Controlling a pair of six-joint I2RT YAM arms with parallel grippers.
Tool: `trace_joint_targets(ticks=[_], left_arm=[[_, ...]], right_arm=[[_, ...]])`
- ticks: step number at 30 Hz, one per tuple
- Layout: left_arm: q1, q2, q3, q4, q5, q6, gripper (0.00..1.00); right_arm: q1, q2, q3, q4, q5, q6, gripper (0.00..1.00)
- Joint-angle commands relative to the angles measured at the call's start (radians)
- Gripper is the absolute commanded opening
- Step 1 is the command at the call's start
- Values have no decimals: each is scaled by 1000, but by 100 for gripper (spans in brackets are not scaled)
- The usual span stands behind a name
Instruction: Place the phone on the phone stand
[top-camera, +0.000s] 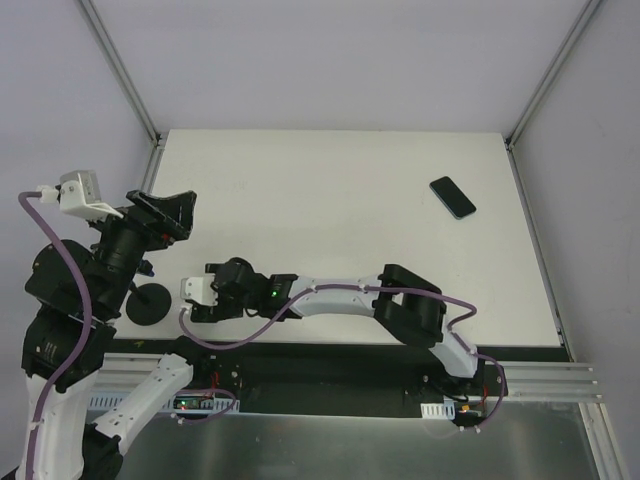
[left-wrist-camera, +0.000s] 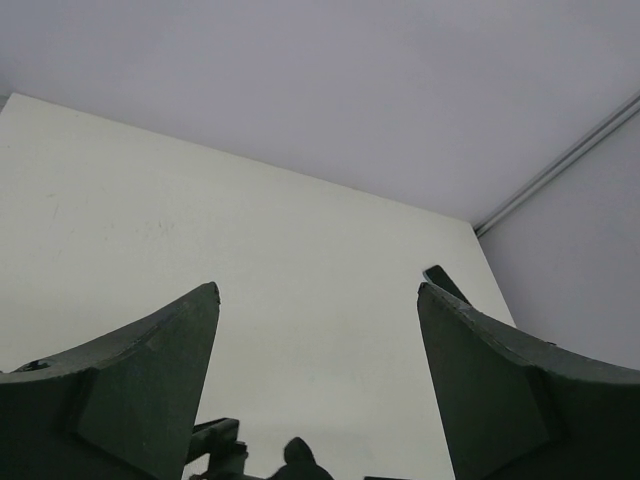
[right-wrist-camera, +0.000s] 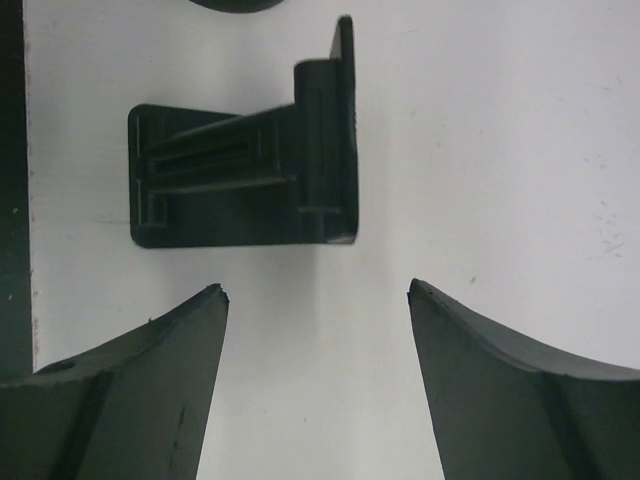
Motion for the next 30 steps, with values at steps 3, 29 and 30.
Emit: trace_joint_targets(ticks=[3, 29, 30], left_arm=[[-6, 106, 46, 81, -34, 71, 81], [-44, 1019, -6, 1199, 559, 7, 80], [-43, 1033, -14, 1201, 567, 4, 80]], right_arm=[[-14, -368, -225, 150, 128, 95, 82], [-1384, -519, -361, 48, 46, 1305, 85], [-1413, -466, -330, 25, 44, 1286, 85]])
